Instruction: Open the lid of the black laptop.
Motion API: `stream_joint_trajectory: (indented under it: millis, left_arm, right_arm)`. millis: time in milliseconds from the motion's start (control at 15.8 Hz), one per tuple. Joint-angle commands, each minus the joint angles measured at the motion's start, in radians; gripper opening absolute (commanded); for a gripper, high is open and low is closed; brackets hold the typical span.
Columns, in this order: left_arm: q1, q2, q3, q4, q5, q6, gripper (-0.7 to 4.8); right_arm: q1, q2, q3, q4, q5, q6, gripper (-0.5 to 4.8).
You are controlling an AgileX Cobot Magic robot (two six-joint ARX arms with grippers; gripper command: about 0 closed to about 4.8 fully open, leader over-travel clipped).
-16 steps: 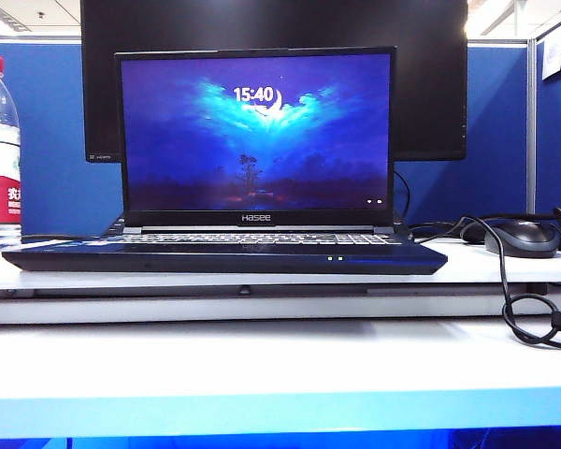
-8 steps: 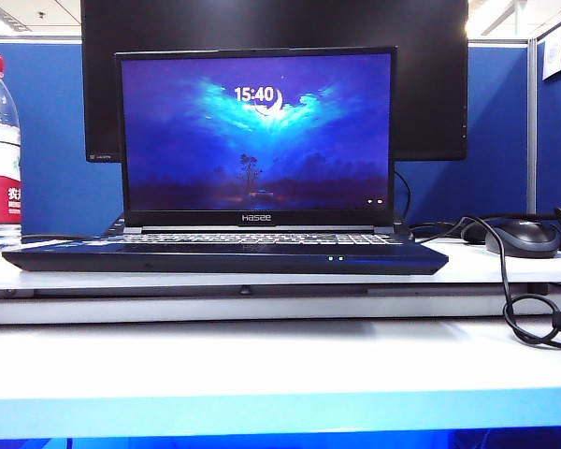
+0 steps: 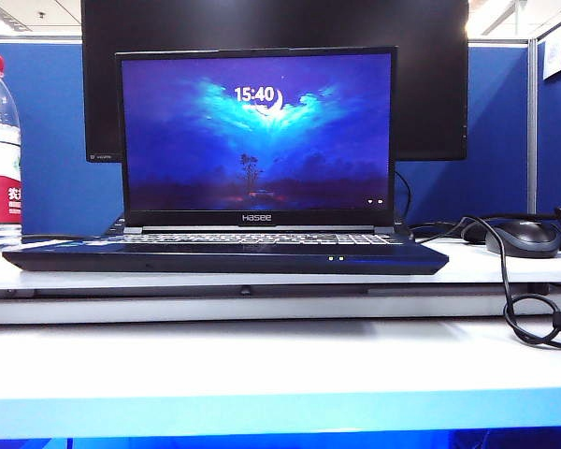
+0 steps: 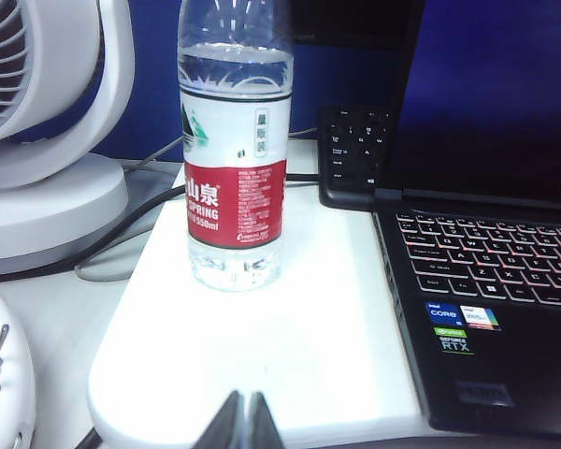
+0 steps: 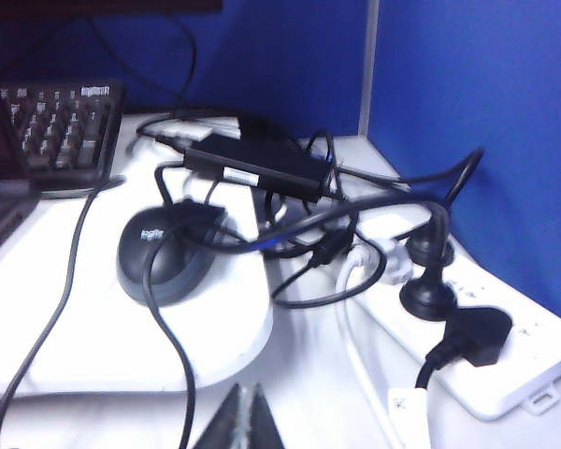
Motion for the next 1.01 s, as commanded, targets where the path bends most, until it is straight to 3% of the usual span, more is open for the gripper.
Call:
stream_joint_trajectory:
  millis: [63, 1010]
  left_arm:
    - [0.001, -0.002, 0.0, 0.01, 0.002, 0.002, 0.22]
    - [0.001, -0.002, 0.0, 0.01, 0.002, 0.002, 0.22]
  right_arm:
    - [0.002, -0.002, -0.009, 0.016, -0.004, 0.003, -0.01]
    - [0.041, -0.002, -0.008, 0.021, -0.004, -0.005, -0.01]
